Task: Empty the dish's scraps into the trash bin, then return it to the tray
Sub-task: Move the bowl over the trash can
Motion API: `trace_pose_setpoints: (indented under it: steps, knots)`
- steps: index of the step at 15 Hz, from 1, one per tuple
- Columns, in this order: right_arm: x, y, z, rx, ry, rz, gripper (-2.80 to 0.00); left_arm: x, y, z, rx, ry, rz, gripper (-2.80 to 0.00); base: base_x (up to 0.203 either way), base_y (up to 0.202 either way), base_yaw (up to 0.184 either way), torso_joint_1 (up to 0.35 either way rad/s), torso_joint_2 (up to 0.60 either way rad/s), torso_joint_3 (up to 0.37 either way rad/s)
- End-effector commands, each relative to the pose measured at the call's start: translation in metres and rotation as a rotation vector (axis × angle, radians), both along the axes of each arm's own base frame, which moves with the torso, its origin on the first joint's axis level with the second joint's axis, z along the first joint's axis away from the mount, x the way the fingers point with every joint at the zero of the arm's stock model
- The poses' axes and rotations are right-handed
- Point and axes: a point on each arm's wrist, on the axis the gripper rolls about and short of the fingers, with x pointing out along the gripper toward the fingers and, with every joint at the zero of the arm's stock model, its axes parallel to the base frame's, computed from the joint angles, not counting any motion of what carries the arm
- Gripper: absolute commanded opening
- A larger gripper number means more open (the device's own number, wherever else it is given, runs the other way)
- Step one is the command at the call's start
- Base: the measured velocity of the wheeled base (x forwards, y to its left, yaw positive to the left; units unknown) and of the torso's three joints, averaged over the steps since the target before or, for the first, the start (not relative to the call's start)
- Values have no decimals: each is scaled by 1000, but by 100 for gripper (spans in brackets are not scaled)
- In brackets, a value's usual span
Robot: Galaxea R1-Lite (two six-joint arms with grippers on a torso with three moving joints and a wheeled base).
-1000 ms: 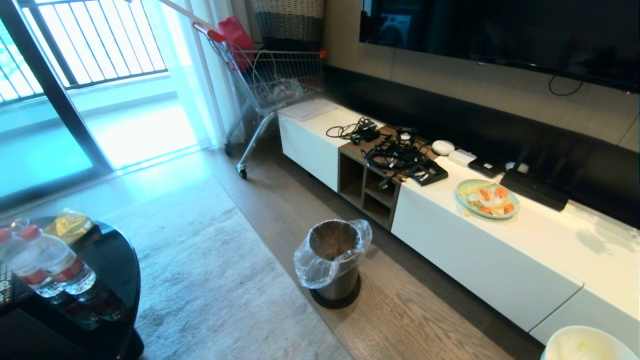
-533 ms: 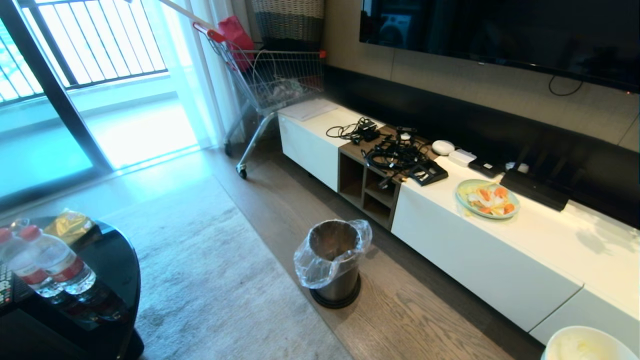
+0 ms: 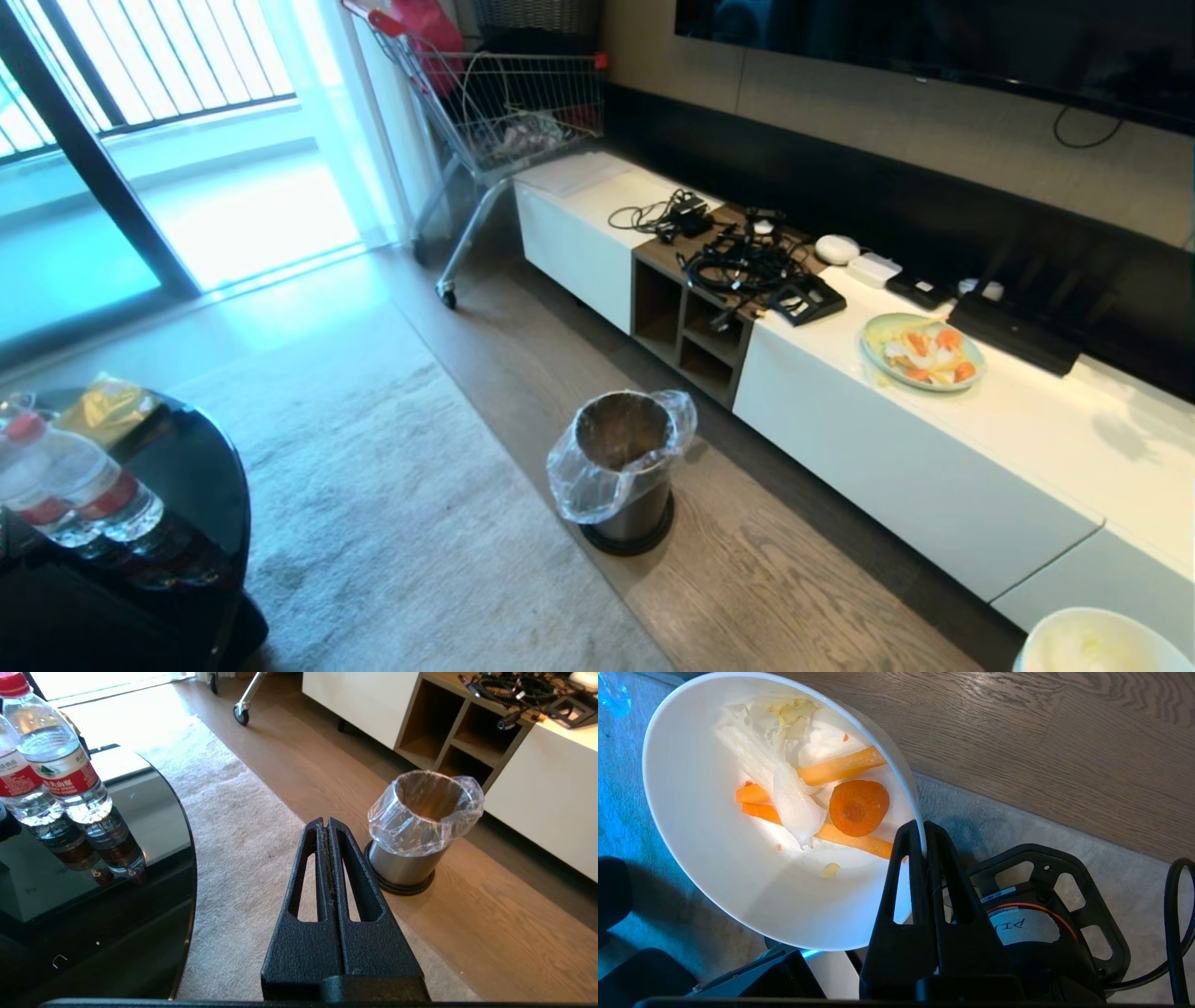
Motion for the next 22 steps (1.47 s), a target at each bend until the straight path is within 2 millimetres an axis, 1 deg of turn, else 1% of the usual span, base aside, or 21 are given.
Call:
trace_pose_setpoints:
  steps: [1, 5, 7, 12, 16, 21, 22]
  knots:
    - [-1, 0, 0, 2, -1, -4, -280, 0, 0, 0, -1, -1, 1, -280, 0, 0, 0, 1, 2, -196]
    - [1, 0, 5, 2, -28, -2, -280, 0, 0, 0, -1, -1, 1, -280, 0, 0, 0, 2, 2, -198]
    - [5, 1, 8, 6, -69, 0, -280, 0, 0, 0, -1, -1, 1, -280, 0, 0, 0, 6, 3, -195]
    - [17, 3, 16, -19, -184, 115, -280, 0, 0, 0, -1, -1, 1, -280, 0, 0, 0, 5, 5, -201]
    - [33, 5, 23, -15, -220, 176, -280, 0, 0, 0, -1, -1, 1, -280, 0, 0, 0, 2, 5, -192]
    - [61, 9, 36, -16, -200, 189, -280, 0, 0, 0, -1, -1, 1, -280, 0, 0, 0, 2, 3, -198]
    - [67, 13, 40, -14, -208, 214, -280, 0, 0, 0, -1, -1, 1, -280, 0, 0, 0, 2, 2, -201]
